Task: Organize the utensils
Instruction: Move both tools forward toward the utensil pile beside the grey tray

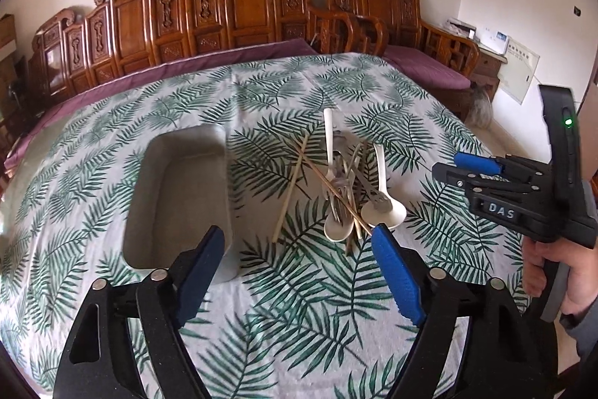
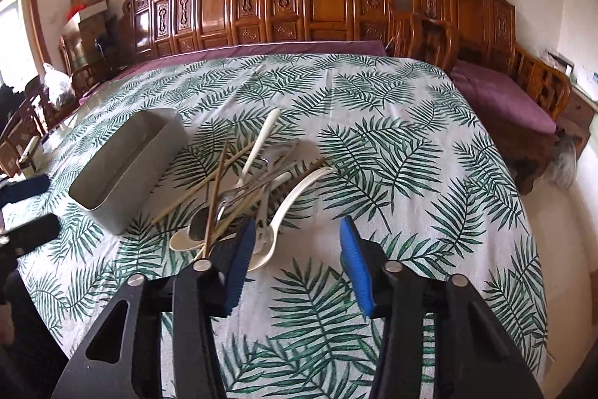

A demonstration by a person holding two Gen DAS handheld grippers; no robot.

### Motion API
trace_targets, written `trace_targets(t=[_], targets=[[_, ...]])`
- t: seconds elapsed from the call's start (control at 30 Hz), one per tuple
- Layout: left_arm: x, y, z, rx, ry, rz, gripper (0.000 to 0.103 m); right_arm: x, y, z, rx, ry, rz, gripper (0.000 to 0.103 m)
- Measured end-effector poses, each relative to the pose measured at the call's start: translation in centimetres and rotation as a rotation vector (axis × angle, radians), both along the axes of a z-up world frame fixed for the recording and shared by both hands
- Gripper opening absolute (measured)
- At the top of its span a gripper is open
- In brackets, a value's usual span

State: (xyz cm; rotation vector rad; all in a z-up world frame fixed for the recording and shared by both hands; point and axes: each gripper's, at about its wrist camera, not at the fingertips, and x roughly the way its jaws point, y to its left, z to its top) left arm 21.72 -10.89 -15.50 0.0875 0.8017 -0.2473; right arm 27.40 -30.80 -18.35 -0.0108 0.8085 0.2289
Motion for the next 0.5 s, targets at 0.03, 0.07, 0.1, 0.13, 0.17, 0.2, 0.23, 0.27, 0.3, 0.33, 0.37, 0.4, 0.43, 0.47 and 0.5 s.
trace_targets(t=[0.03,0.07,0.1,0.13,0.17,0.2,0.23,0.27,0.3,0.33,0.37,0.4,0.43,0.47,0.5], targets=[[0.7,-0.6,-0.5,0.004,0.013,-0.005,0.073,0.2,-0.2,-0.1,0.009,0.003,0.003,0.044],[1.1,-1.0,-0.9,0.005,0.021,-0.007,0.072,0.4,-0.4,-0.1,0.011,0.006,0.003,0.043],[1.6,-1.5,-1.3,0.004,0.031,-0.011,0.07,0.6,-0.5,-0.2,0.011,0.009,0.003,0.041],[2.1,-1.9,-1.7,-0.001,0.045,-0.015,0.068,0.7,-0.6,-0.3,0.014,0.014,0.002,0.04],[2.6,-2.2,-2.0,-0.006,0.057,-0.018,0.067,0.8,-0.8,-0.5,0.016,0.02,-0.002,0.04],[3.4,-2.5,-2.7,-0.021,0.085,-0.019,0.063,0.9,-1.0,-0.7,0.02,0.029,-0.007,0.039],[3.9,-2.7,-3.0,-0.024,0.098,-0.014,0.059,0.9,-1.1,-0.8,0.022,0.035,-0.007,0.038],[4.4,-2.9,-3.4,-0.025,0.11,-0.011,0.057,0.9,-1.3,-1.0,0.025,0.039,-0.01,0.038],[5.0,-3.1,-3.8,-0.03,0.121,-0.009,0.055,1.0,-1.4,-1.0,0.026,0.043,-0.012,0.037],[5.5,-3.2,-4.1,-0.029,0.127,-0.005,0.053,1.0,-1.4,-1.1,0.027,0.047,-0.01,0.036],[6.0,-3.3,-4.4,-0.03,0.136,-0.001,0.051,1.0,-1.4,-1.1,0.025,0.047,-0.01,0.036],[6.8,-3.5,-4.9,-0.032,0.154,0.008,0.046,1.0,-1.4,-1.1,0.027,0.048,-0.011,0.036],[7.1,-3.5,-5.1,-0.032,0.166,0.013,0.043,1.0,-1.4,-1.1,0.033,0.051,-0.009,0.035],[7.6,-3.4,-5.3,-0.033,0.179,0.017,0.042,1.0,-1.4,-1.2,0.035,0.052,-0.007,0.035],[8.2,-3.6,-5.6,-0.033,0.192,0.023,0.04,1.0,-1.4,-1.2,0.038,0.054,-0.004,0.034]])
